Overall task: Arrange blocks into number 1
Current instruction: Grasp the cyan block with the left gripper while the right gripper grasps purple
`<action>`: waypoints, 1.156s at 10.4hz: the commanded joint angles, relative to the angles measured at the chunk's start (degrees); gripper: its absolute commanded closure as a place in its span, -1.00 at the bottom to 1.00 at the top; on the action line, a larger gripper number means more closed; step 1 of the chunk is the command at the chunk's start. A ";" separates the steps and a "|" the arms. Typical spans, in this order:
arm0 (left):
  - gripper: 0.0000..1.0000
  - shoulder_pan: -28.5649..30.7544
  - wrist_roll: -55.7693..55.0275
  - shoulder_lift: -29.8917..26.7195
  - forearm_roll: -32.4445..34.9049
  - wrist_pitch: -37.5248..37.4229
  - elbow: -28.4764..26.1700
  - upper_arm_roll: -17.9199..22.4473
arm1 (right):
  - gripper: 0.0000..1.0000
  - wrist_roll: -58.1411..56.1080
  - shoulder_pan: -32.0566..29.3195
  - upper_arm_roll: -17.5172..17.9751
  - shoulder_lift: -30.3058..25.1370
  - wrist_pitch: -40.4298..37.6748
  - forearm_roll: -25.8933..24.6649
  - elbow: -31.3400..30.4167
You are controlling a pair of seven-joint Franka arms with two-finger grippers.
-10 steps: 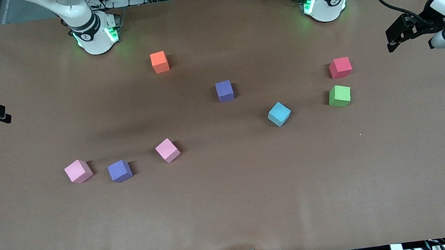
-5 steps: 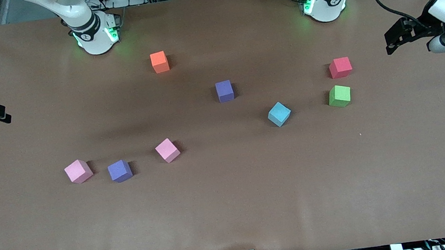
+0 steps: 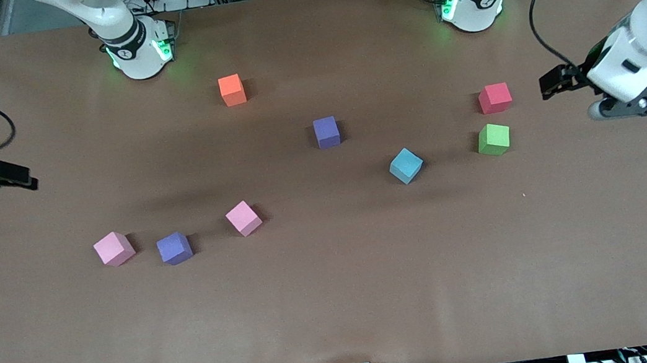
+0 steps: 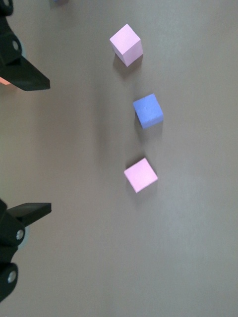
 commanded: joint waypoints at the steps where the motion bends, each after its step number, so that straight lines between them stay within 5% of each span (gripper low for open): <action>1: -1.00 0.00 0.66 -3.70 -1.59 7.50 -11.30 -0.32 | -1.00 -0.46 3.99 0.29 7.33 5.12 1.61 0.61; 3: -1.00 -0.09 -0.56 -3.01 -2.02 14.44 -16.24 -2.86 | -1.00 -0.47 7.69 0.29 14.19 12.94 1.70 0.79; 6: -1.00 -1.41 -12.31 1.99 -4.66 20.52 -16.17 -7.51 | -1.00 -0.47 9.99 0.38 20.71 22.89 1.79 0.53; 9: -1.00 -1.58 -26.72 8.66 -4.05 27.55 -16.17 -14.63 | -1.00 -0.55 9.99 0.55 22.73 23.52 1.87 -0.35; 12: -1.00 -8.16 -45.75 15.34 0.24 34.23 -16.09 -15.27 | -1.00 -1.35 10.08 1.43 25.73 25.79 1.88 -2.10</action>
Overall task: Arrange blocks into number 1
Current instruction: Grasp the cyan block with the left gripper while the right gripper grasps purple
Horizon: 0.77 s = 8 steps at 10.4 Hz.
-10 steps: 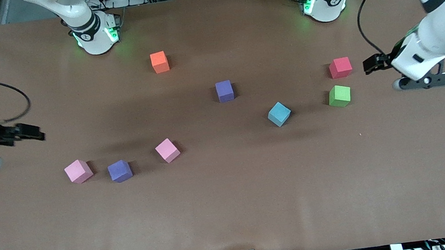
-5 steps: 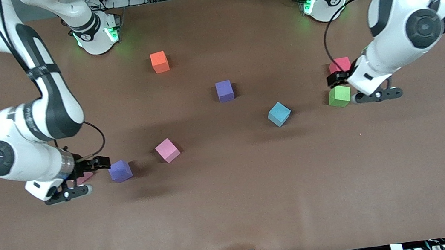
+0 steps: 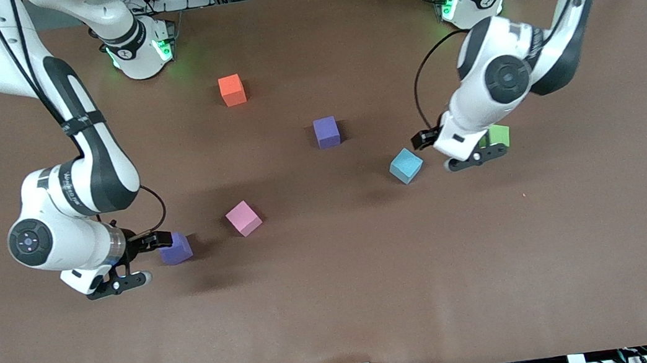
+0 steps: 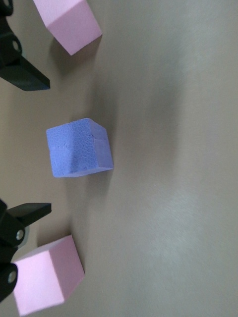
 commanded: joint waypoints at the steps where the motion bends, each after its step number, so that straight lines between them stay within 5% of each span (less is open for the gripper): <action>1: -1.00 -4.93 -18.48 5.56 5.64 6.24 0.71 -0.02 | -1.00 -1.01 -0.18 0.63 1.12 3.43 0.98 -2.14; 4: -1.00 -6.01 -35.15 10.32 12.86 11.80 1.33 -0.02 | -1.00 -1.01 0.25 0.63 3.22 5.11 1.07 -2.33; 8: -1.00 -5.92 -37.12 12.35 12.96 13.04 1.06 0.06 | -1.00 -1.45 0.34 0.63 4.19 6.26 1.07 -2.33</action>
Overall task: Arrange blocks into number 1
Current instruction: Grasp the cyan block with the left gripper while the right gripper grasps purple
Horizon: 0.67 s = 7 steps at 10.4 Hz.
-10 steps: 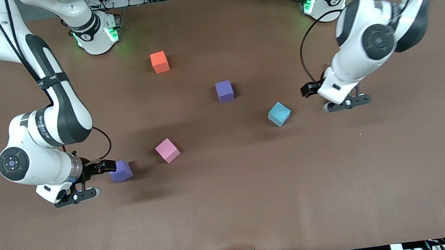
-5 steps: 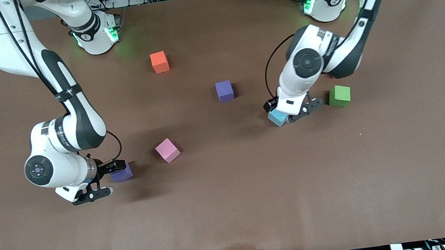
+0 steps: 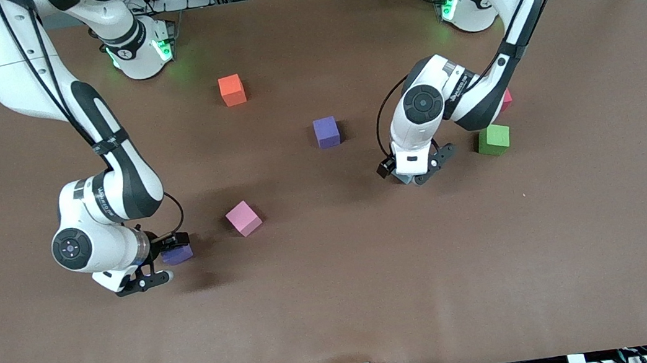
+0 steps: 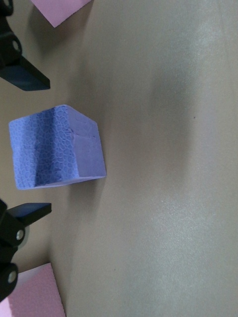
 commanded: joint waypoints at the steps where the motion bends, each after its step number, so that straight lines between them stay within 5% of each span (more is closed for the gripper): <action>1: -1.00 0.18 -1.93 1.34 1.62 0.26 0.52 0.09 | -1.00 -1.22 0.14 -0.03 0.24 0.65 0.94 0.01; 7: -1.00 0.45 -1.85 4.07 3.20 0.35 0.79 0.53 | -1.00 -5.26 0.58 -0.12 1.29 1.62 0.76 -0.43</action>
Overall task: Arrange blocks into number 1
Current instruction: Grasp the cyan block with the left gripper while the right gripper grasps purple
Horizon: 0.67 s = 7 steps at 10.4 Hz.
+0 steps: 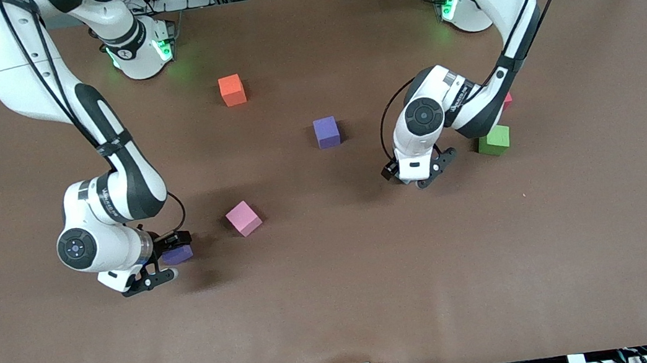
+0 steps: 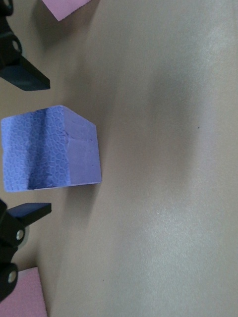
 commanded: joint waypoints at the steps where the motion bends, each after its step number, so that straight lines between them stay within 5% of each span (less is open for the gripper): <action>1: 0.98 0.52 -1.76 0.78 2.28 0.31 0.85 0.01 | -1.00 -1.39 0.32 -0.18 0.24 1.31 0.67 -0.61; 5: 1.00 0.27 -2.64 0.44 6.22 0.14 1.03 0.45 | -1.00 -1.48 0.15 -0.18 0.59 3.33 0.50 -2.37; 7: 1.00 -1.48 -2.20 -2.10 6.59 -0.65 1.03 -0.69 | -0.55 -2.09 0.06 -0.18 0.50 3.33 0.49 -2.72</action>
